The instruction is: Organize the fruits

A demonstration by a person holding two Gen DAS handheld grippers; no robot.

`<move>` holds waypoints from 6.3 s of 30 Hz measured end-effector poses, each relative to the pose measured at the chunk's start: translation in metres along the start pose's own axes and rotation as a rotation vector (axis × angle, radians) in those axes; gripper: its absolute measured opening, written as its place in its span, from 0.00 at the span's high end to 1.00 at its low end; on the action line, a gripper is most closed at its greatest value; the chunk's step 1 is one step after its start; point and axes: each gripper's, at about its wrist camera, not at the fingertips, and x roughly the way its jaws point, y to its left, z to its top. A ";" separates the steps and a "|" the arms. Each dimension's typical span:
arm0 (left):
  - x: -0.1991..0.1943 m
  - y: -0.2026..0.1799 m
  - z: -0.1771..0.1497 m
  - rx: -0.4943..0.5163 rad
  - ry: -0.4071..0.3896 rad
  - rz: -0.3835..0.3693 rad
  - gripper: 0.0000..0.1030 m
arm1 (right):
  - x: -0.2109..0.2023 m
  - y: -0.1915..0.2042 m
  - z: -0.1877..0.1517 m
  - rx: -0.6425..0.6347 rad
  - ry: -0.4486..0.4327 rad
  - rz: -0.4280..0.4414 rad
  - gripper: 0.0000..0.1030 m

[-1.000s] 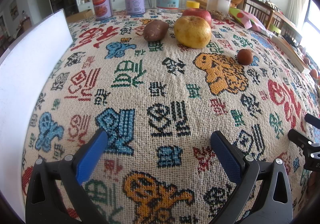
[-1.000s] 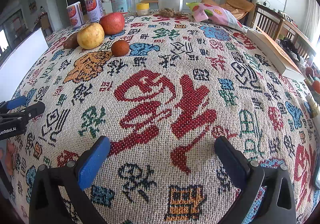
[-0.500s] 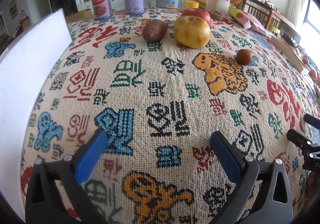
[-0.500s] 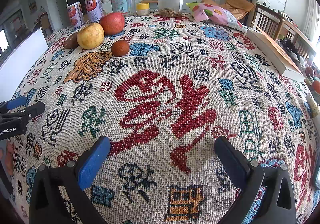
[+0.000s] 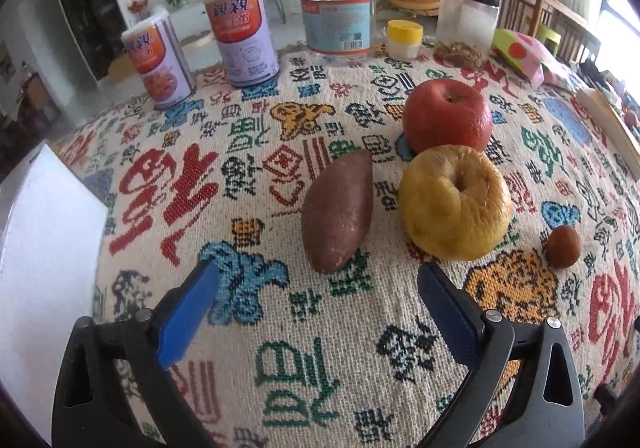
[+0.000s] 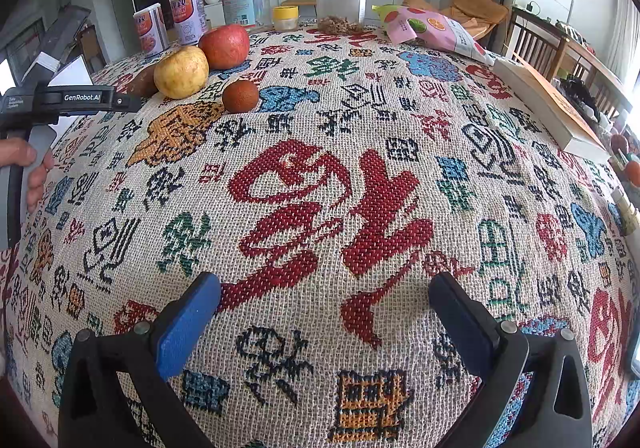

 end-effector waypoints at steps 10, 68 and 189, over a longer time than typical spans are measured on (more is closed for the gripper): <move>0.041 0.019 0.033 -0.013 0.086 -0.158 0.60 | 0.000 0.000 0.000 0.000 0.000 0.000 0.00; -0.084 0.001 -0.173 -0.140 -0.034 -0.019 0.00 | 0.001 0.000 0.001 0.000 0.001 0.001 0.00; -0.093 -0.080 -0.145 -0.071 -0.060 0.022 0.05 | 0.006 -0.003 0.011 -0.076 0.000 0.056 0.00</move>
